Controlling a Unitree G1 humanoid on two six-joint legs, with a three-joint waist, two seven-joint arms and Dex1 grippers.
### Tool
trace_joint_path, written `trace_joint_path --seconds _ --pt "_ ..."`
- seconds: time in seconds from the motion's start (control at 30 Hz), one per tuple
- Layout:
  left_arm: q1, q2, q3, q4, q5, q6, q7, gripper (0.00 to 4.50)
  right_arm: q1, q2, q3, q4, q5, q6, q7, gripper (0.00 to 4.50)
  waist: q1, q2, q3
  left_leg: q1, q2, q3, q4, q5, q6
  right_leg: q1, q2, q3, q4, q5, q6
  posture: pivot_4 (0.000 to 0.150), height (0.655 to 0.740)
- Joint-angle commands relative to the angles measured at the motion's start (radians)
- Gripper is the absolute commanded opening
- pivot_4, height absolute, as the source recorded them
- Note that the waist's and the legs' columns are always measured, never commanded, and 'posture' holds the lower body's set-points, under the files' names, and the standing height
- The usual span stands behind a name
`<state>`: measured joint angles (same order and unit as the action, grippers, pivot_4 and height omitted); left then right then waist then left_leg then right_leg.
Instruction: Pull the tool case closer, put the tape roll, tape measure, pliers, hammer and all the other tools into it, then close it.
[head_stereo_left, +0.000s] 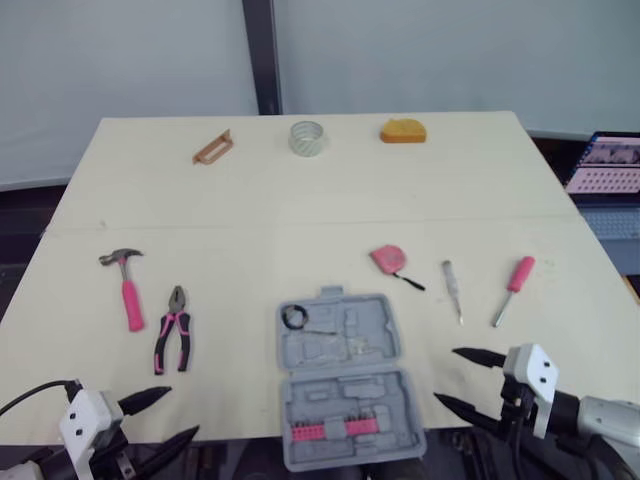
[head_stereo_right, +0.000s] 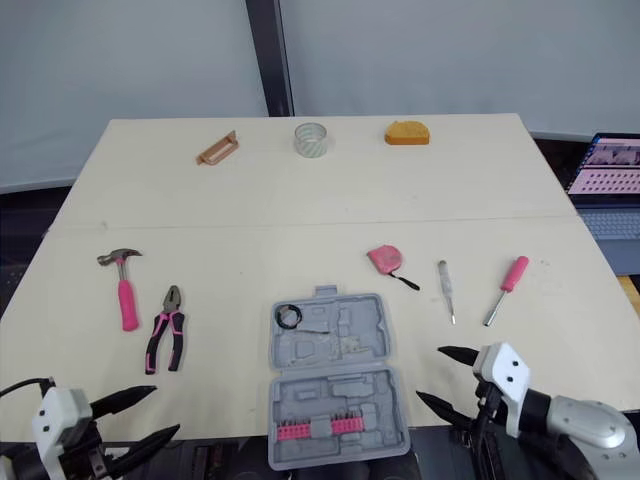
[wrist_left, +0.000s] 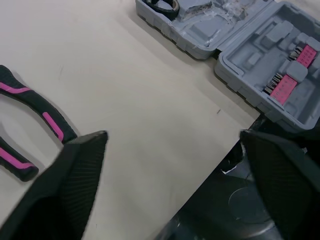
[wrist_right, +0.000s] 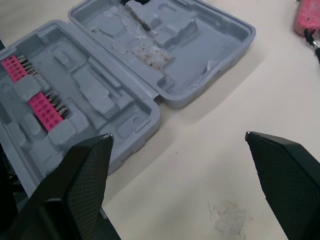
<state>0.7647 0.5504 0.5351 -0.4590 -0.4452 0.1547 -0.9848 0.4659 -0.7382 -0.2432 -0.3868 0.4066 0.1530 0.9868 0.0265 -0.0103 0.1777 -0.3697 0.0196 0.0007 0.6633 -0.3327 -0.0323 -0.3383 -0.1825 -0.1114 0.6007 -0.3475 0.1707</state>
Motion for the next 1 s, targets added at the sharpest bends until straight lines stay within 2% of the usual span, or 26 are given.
trace_joint_path --seconds 0.03,0.17,0.3,0.43,0.63,0.73,0.8,1.0 --pt "0.017 -0.008 0.014 -0.007 -0.005 -0.040 -0.001 4.49 0.004 -0.002 -0.025 -0.007 0.011 -0.021 0.013 4.50 0.000 0.000 0.000 0.000 0.000 0.000 0.000 0.000 0.000 0.000 0.000 0.000 0.000 0.000 0.000 0.150 0.7400" --pt "0.027 0.006 0.000 -0.044 -0.047 -0.048 -0.046 4.49 -0.003 0.002 -0.043 -0.004 0.014 -0.019 -0.001 4.50 0.000 0.000 0.000 0.000 0.000 0.000 0.000 0.000 0.000 0.000 0.000 0.000 0.000 0.000 0.000 0.150 0.7400" --pt "-0.118 0.097 -0.008 -0.104 -0.211 0.075 -0.062 4.49 -0.077 0.034 -0.066 -0.046 0.043 0.041 -0.095 4.50 0.004 0.001 0.000 0.000 0.000 0.000 0.001 0.000 0.000 0.000 0.000 0.000 0.001 0.000 0.000 0.150 0.7400" --pt "-0.239 0.136 -0.042 -0.106 -0.257 0.115 -0.058 4.49 -0.161 0.071 -0.044 -0.050 0.008 0.064 -0.178 4.50 -0.003 0.004 -0.002 0.000 0.000 0.000 0.001 0.000 0.000 0.000 0.000 0.000 0.004 0.000 0.000 0.150 0.7400" --pt "-0.327 0.154 -0.089 -0.086 -0.236 0.140 -0.042 4.49 -0.239 0.075 -0.015 -0.075 -0.018 0.162 -0.259 4.50 -0.005 0.004 -0.002 0.000 0.000 0.002 0.000 0.000 0.000 -0.001 0.000 0.000 0.004 0.000 0.000 0.150 0.7400" --pt "-0.352 0.156 -0.133 -0.063 -0.181 0.117 -0.039 4.49 -0.371 0.008 0.102 -0.073 -0.064 0.394 -0.306 4.50 -0.006 0.004 -0.002 0.002 0.001 0.002 0.001 0.000 0.000 -0.001 0.000 0.002 0.006 0.000 0.000 0.150 0.7400" --pt "-0.362 0.151 -0.145 -0.061 -0.175 0.118 -0.031 4.49 -0.445 -0.019 0.167 -0.045 -0.090 0.485 -0.311 4.50 -0.006 0.004 -0.002 0.001 0.001 0.003 0.001 0.000 0.000 -0.002 0.001 0.002 0.006 0.000 0.000 0.150 0.7400" --pt "-0.376 0.135 -0.166 -0.073 -0.159 0.116 0.004 4.49 -0.684 0.069 0.222 0.157 -0.111 0.588 -0.390 4.50 -0.003 0.004 -0.002 0.000 0.001 0.003 0.001 -0.001 0.000 -0.002 0.001 0.002 0.005 0.000 0.000 0.150 0.7400"
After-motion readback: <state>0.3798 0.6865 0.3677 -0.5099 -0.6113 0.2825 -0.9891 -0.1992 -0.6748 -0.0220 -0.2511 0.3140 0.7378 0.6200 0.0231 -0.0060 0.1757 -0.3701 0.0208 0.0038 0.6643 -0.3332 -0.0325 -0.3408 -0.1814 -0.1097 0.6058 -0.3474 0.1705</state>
